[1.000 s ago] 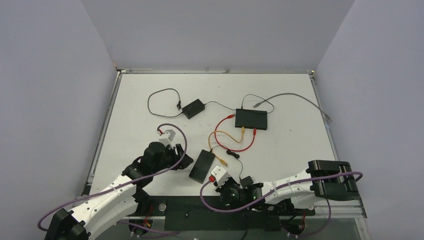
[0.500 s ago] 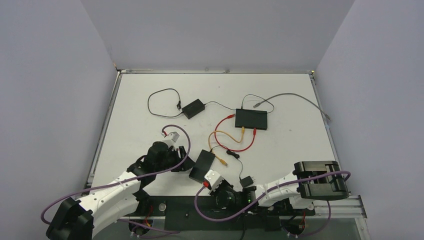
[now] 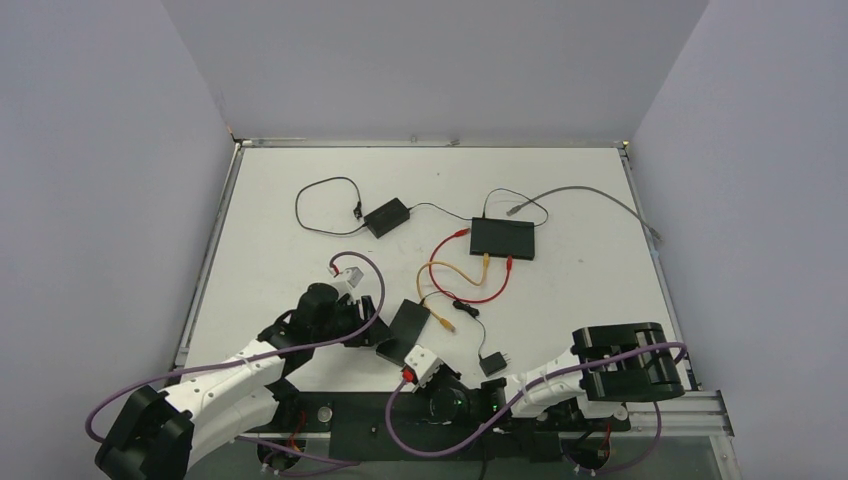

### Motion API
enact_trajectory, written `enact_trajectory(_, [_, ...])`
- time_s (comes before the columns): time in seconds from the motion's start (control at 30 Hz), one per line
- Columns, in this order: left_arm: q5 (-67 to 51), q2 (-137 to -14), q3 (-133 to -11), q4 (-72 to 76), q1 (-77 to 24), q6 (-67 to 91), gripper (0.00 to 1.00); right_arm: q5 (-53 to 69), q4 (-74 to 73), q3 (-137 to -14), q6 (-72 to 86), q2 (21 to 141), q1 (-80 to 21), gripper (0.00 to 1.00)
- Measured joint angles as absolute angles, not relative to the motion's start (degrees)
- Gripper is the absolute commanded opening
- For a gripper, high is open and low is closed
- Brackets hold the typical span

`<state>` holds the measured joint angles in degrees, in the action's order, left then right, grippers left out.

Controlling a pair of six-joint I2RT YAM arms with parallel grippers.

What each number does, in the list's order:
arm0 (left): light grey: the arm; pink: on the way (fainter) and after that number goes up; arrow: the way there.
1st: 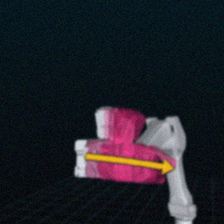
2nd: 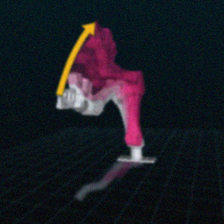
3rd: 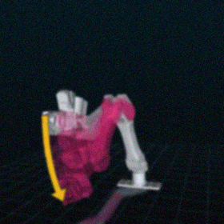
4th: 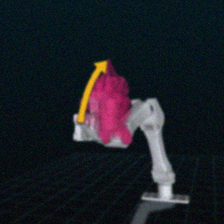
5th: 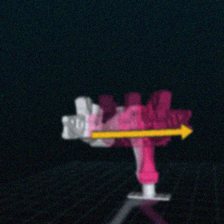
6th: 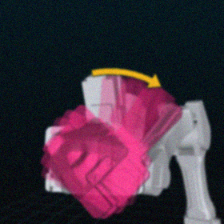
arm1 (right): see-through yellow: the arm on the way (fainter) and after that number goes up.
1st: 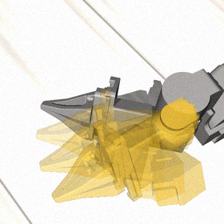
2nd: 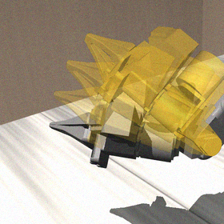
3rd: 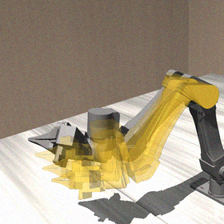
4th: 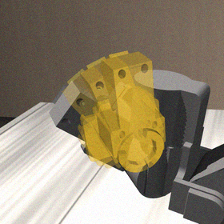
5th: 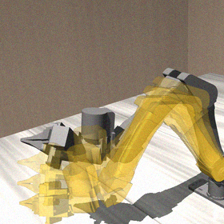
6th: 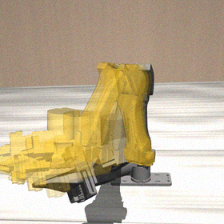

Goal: Insert the plug into the switch port
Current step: Insert the connector into the switch port.

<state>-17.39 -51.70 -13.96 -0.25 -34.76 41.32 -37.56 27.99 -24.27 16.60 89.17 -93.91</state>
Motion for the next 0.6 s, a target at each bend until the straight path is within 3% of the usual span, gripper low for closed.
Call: enact_trajectory(0.6, [-18.9, -54.1, -13.4, 0.4, -34.7, 41.3, 0.44, -39.6, 34.1, -24.3, 15.8, 93.0, -95.0, 0.0])
